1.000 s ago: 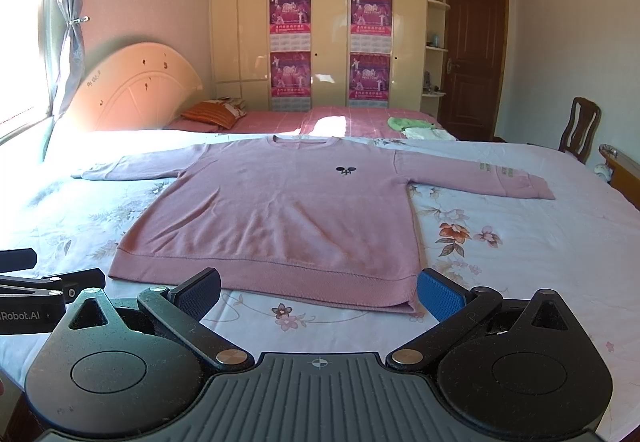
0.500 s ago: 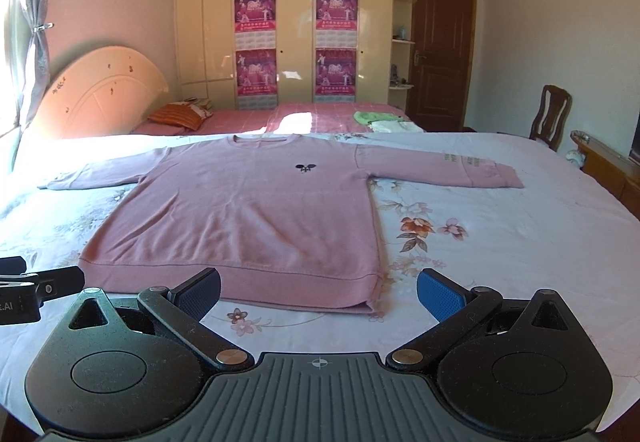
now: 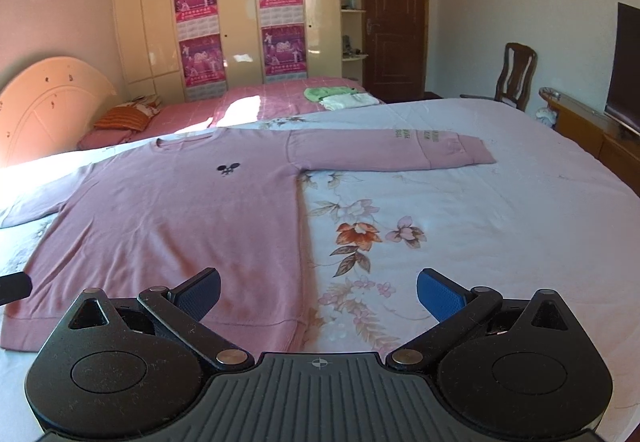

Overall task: Fold small clothes
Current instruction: 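Move the right gripper to a sleeve cuff and close on it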

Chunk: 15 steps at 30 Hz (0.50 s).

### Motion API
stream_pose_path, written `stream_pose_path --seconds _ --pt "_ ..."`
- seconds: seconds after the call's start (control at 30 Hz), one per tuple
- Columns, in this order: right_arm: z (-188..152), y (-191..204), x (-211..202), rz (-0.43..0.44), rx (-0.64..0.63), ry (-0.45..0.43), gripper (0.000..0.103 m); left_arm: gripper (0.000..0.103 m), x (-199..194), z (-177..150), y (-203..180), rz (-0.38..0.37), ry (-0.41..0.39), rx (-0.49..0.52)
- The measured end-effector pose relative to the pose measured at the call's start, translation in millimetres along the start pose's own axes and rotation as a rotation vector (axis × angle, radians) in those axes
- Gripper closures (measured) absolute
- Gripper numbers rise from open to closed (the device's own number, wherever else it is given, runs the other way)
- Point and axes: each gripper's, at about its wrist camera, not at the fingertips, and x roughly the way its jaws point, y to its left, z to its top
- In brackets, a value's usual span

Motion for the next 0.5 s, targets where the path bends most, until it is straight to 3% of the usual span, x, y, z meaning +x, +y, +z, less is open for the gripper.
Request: stream_pose_path --seconds 0.17,0.33,0.5 --pt "23 -18 37 -0.02 0.004 -0.004 0.0 0.005 40 22 1 0.035 0.012 -0.001" --pt "46 -40 78 -0.05 0.012 -0.027 0.0 0.023 80 38 -2 0.092 0.027 0.05" --pt "67 -72 117 -0.08 0.047 -0.068 0.001 0.023 121 60 -4 0.126 0.008 0.074"
